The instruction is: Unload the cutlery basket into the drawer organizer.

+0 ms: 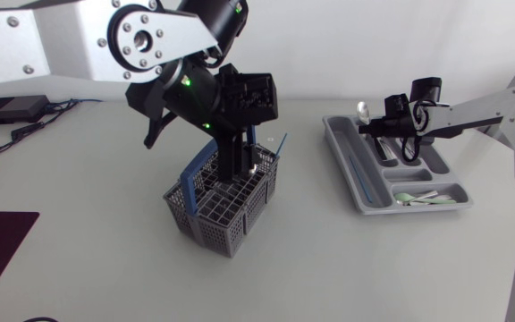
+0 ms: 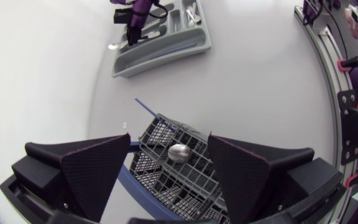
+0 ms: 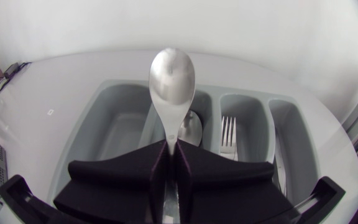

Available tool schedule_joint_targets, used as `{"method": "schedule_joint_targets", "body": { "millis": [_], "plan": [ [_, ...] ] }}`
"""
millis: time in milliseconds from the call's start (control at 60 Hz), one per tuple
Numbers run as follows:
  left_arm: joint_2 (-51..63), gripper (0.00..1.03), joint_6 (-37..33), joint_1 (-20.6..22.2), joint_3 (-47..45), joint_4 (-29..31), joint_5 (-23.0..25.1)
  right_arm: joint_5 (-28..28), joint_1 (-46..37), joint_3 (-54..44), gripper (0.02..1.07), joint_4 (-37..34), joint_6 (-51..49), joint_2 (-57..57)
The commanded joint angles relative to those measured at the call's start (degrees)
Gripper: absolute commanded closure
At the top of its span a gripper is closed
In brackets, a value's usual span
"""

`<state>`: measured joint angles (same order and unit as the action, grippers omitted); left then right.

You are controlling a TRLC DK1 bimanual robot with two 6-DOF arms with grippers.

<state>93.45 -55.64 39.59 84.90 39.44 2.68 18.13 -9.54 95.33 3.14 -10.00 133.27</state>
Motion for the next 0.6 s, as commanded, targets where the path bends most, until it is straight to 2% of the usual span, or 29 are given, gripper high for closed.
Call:
{"method": "schedule_joint_targets", "body": {
  "millis": [0,183,367,467,583],
  "plan": [
    [-1.78,0.07,-5.18,0.84,-2.99,-0.24,-0.04,-0.55,-0.65,3.11,1.01,-1.38,1.74,2.78],
    [-2.57,0.07,-11.07,0.84,-6.86,-0.86,-0.04,-0.55,-0.74,5.57,1.01,-4.37,1.91,5.24],
    [-2.66,0.07,-15.64,0.48,-8.17,-0.07,-0.13,-0.55,-0.48,6.18,0.90,-5.60,1.56,6.39],
    [-1.96,0.07,-17.58,0.31,-7.12,0.55,-0.66,-0.29,-0.48,6.18,0.76,-6.48,1.30,6.39],
    [-0.46,0.07,-19.77,0.22,-5.19,1.87,-1.89,0.06,-0.48,4.87,0.55,-6.74,0.77,5.24]
  ]
}}
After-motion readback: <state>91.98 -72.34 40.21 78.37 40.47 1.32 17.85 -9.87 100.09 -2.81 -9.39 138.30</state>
